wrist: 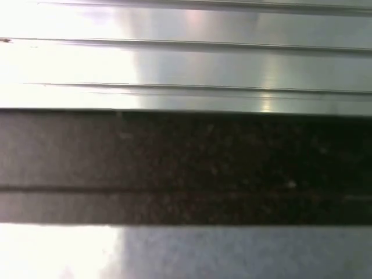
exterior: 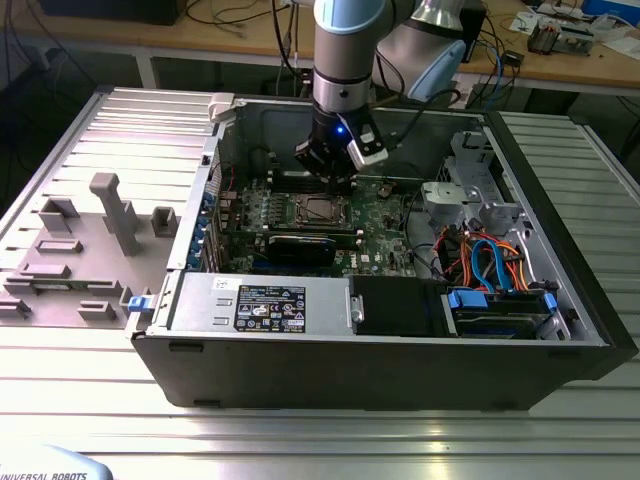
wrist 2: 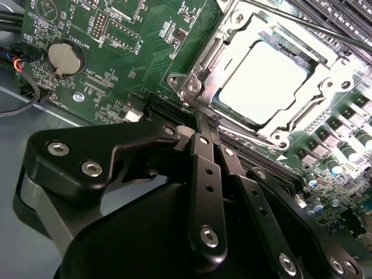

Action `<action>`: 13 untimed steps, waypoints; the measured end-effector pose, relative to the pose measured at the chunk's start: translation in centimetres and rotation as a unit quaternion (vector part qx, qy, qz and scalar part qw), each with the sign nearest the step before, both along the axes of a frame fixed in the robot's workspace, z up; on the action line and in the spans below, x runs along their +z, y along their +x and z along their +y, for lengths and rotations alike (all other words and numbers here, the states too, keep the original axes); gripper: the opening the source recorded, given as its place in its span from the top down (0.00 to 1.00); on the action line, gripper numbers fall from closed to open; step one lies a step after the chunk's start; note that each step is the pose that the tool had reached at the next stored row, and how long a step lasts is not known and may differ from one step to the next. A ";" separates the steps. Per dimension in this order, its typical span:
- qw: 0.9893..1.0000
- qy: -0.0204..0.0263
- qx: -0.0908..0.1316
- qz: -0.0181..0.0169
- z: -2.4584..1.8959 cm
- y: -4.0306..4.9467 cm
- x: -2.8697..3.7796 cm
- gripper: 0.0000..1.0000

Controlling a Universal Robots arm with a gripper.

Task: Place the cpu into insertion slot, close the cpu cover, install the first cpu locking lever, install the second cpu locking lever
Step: 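Install the first cpu locking lever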

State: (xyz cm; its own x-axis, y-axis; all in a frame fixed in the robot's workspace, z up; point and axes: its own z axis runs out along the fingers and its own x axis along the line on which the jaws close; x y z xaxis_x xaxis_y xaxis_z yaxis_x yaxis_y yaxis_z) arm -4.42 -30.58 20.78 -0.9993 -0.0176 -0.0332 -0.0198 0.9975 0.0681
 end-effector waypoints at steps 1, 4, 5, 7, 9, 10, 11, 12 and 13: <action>1.000 0.000 0.000 0.000 -0.02 0.00 -0.02 0.89; 1.000 -0.005 0.000 0.000 -0.16 0.01 -0.20 0.89; 1.000 -0.007 0.000 0.000 -0.16 0.02 -0.26 0.89; 1.000 -0.011 0.000 0.000 -0.18 0.02 -0.40 0.89; 1.000 -0.017 0.000 0.000 -0.19 0.02 -0.63 0.89; 1.000 -0.018 0.000 0.000 -0.20 0.02 -0.66 0.89; 1.000 -0.018 0.000 0.000 -0.20 0.02 -0.67 0.89; 1.000 -0.017 0.000 0.000 -0.19 0.02 -0.68 0.89; 1.000 -0.014 0.000 0.000 -0.18 0.03 -0.69 0.89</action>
State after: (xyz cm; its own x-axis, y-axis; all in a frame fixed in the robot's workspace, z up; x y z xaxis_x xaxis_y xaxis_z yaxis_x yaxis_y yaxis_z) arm -4.39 -30.76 20.09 -0.9993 -0.0184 -0.0327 -0.0197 0.9990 0.0396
